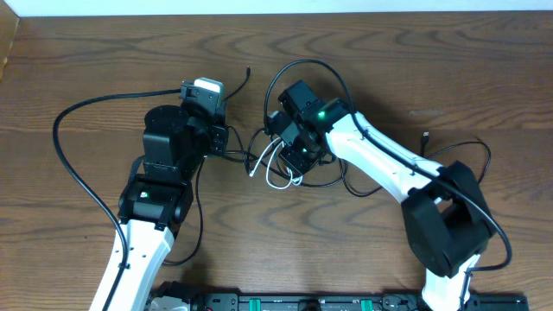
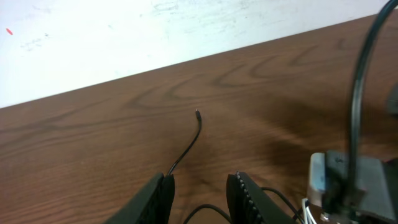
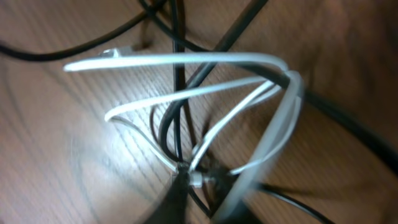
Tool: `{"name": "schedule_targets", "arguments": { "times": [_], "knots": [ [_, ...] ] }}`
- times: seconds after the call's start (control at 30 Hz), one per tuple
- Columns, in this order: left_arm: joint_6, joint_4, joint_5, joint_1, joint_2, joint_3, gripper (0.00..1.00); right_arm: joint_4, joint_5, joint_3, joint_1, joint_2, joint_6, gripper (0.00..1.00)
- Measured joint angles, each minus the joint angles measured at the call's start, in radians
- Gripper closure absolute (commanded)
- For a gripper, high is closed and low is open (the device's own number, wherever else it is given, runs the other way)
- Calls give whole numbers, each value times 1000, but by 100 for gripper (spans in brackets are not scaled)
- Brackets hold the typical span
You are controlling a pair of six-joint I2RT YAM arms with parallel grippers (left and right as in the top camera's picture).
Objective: Untangle cables
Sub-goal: 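Move the right gripper back and grasp the white cable loop, then lift the white cable with the right gripper and carry it off right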
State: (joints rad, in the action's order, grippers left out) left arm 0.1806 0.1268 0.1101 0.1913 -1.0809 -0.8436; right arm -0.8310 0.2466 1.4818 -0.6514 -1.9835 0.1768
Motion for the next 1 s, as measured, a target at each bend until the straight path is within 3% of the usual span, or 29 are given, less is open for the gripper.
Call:
{"name": "schedule_targets", "arguments": {
  "times": [0.2,0.33,0.57,1.0],
  "knots": [
    [0,0,0,0,0,0,67,-13,-9,1,0,-10,-51,99],
    [0,0,0,0,0,0,67,-117,-12,38,0,-10,-69,99],
    [0,1,0,0,0,0,67,-308,-79,282,6,43,-83,99],
    [0,36,0,0,-19,0,67,-335,-302,563,6,212,-83,99]
  ]
}}
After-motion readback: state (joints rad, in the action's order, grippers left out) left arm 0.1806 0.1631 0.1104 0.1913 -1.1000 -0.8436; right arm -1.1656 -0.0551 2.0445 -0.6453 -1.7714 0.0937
